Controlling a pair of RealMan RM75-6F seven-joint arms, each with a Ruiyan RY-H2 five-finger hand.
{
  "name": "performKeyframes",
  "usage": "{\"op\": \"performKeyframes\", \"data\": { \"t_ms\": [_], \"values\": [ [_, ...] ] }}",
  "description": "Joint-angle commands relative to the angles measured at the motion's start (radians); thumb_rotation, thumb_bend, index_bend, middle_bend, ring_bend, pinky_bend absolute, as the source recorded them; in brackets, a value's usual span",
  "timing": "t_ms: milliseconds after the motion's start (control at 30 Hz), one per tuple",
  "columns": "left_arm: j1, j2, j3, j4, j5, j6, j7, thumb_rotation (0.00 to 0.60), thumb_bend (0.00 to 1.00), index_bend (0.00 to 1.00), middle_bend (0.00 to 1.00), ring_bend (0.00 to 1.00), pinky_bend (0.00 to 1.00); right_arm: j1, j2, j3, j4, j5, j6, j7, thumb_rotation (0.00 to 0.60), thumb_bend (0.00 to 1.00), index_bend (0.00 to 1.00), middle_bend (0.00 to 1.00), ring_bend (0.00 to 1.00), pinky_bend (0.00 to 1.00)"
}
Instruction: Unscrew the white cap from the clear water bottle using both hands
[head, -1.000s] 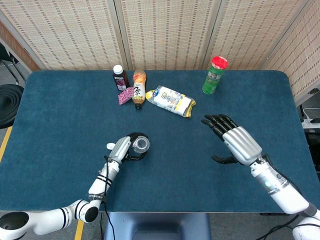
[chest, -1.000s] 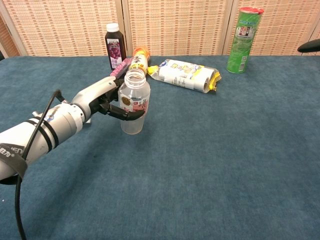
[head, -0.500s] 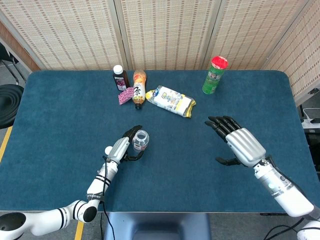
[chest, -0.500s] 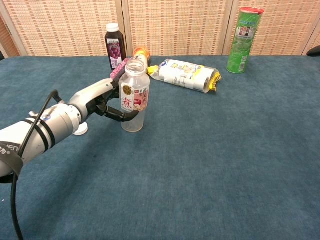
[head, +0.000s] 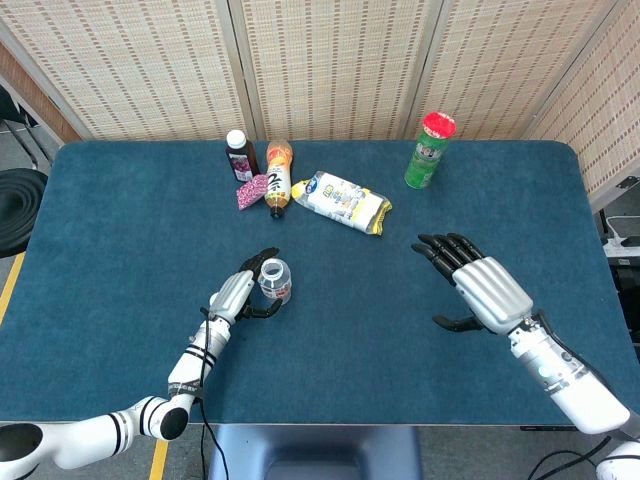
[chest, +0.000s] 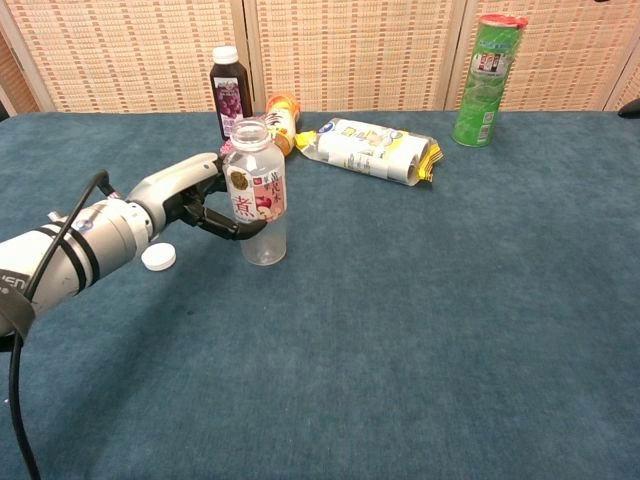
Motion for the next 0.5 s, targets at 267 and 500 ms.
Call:
{"op": "performKeyframes", "data": {
  "t_ms": [267,500],
  "values": [
    [0.005,0.014,0.003,0.019,0.014,0.024,0.031,0.6,0.35,0.0,0.0,0.0,0.0,-0.029,0.021,0.007,-0.017,-0.019,0.01,-0.019,0.6,0.12,0.0,0.0,0.0,0.0],
    [0.018,0.042,0.008,-0.014,0.024,0.036,0.037,0.6,0.35,0.0,0.0,0.0,0.0,-0.045,0.025,0.008,-0.02,-0.03,0.019,-0.022,0.6,0.12,0.0,0.0,0.0,0.0]
  ]
}}
